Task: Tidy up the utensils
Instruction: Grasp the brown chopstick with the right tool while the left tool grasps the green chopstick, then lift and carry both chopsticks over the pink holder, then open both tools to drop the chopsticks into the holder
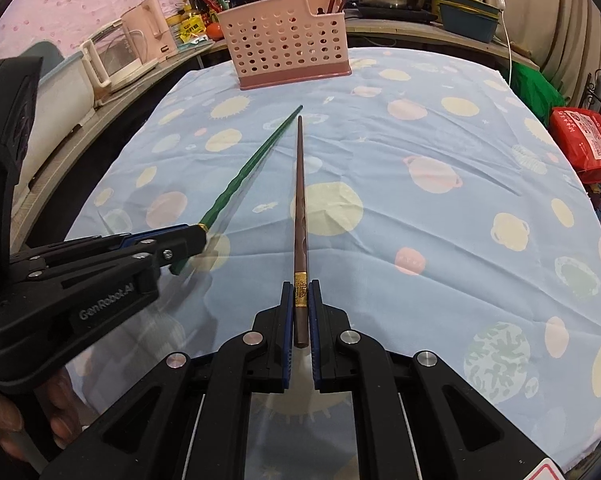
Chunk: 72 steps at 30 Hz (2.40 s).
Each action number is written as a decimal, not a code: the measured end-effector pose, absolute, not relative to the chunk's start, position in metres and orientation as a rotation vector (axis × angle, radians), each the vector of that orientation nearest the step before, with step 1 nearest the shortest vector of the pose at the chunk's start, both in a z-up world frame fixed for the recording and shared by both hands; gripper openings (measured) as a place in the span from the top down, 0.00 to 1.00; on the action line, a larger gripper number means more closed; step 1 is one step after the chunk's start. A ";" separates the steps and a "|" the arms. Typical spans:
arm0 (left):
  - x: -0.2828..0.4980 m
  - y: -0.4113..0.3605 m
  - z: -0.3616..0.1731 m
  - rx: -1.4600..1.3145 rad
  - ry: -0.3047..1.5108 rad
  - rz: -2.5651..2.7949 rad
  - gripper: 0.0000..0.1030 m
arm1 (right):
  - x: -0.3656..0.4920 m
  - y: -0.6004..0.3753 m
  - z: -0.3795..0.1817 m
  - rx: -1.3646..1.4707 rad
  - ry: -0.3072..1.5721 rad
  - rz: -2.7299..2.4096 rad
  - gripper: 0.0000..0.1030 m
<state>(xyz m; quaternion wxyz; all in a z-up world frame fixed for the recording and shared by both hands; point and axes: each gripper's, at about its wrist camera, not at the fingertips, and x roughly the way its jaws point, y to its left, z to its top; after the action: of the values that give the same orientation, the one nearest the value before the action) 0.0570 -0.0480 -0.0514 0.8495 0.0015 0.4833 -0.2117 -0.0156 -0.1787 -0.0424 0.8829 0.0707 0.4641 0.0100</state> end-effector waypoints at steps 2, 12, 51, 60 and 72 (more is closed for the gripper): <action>0.055 -0.042 -0.043 -0.008 0.997 -0.443 0.93 | -0.017 -0.180 -0.036 0.153 0.951 0.020 0.93; 0.055 -0.021 0.008 -0.070 0.883 -0.423 0.93 | -0.016 -0.194 0.016 0.183 0.829 0.008 0.93; 0.194 -0.010 0.215 -0.072 0.446 -0.361 0.93 | 0.135 -0.234 0.202 0.197 0.431 0.015 0.93; 0.249 -0.018 0.257 -0.080 0.359 -0.336 0.93 | 0.208 -0.240 0.242 0.232 0.358 0.015 0.93; 0.312 -0.029 0.220 -0.074 0.409 -0.321 0.93 | 0.283 -0.229 0.190 0.244 0.451 0.028 0.93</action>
<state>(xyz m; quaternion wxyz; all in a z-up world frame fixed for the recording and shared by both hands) 0.3124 -0.0292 0.2203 0.9657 -0.0365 0.2024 -0.1588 0.2832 -0.2286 0.1899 0.9673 0.1206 0.2228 0.0140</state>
